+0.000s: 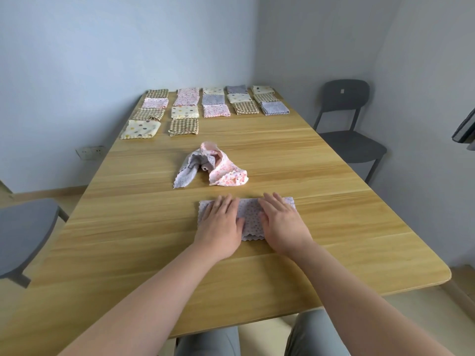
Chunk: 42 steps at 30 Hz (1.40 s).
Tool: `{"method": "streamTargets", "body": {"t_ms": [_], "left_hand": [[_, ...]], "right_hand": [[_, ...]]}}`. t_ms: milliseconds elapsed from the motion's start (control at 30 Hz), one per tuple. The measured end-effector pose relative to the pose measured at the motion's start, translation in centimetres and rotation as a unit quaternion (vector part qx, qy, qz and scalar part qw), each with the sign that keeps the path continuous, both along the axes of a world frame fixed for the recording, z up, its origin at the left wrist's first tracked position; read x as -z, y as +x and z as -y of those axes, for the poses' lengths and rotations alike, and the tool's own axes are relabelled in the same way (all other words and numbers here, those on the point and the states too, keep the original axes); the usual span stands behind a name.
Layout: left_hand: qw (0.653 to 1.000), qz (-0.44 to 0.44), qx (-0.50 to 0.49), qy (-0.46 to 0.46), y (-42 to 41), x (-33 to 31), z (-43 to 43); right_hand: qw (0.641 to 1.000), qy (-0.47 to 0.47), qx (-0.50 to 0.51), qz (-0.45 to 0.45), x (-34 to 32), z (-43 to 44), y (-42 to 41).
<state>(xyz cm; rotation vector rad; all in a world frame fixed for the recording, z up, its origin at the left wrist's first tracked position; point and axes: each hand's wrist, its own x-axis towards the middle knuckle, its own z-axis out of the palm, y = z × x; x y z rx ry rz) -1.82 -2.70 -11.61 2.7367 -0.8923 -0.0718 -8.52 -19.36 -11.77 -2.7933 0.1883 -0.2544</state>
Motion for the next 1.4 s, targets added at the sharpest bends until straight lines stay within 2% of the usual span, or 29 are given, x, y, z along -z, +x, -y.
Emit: {"method": "streamTargets", "body": {"t_ms": [100,333,400,533,667,1000,1267,1400], "left_hand": [[0.997,-0.014,0.014,0.074,0.3,0.8,-0.8],[0.986,-0.056,0.064,0.145,0.9,-0.4,-2.1],[0.988,-0.057,0.053,0.133,1.2,-1.1,-1.6],[0.998,0.043,0.015,0.053,1.3,-1.7,0.3],[0.998,0.003,0.031,0.058,0.4,0.1,1.3],[0.995,-0.02,0.037,0.088,1.1,0.6,-0.5],[0.993,-0.058,-0.001,0.105,1.9,0.4,-2.6],[0.99,-0.04,-0.038,0.127,1.1,-0.4,-0.9]], "right_hand": [[0.995,-0.023,-0.008,-0.097,0.5,0.4,-0.4],[0.99,-0.041,-0.015,-0.135,-0.7,0.8,-0.5],[0.991,-0.042,-0.015,-0.122,-1.1,0.4,0.0],[0.996,-0.014,-0.038,-0.082,-1.2,-0.3,1.6],[0.994,0.011,-0.047,-0.098,-0.1,-0.5,1.8],[0.991,-0.03,0.001,-0.128,0.1,1.8,0.2],[0.988,-0.035,0.05,-0.142,0.4,4.1,-1.1],[0.992,-0.013,0.065,-0.107,0.5,3.7,-1.5]]}}
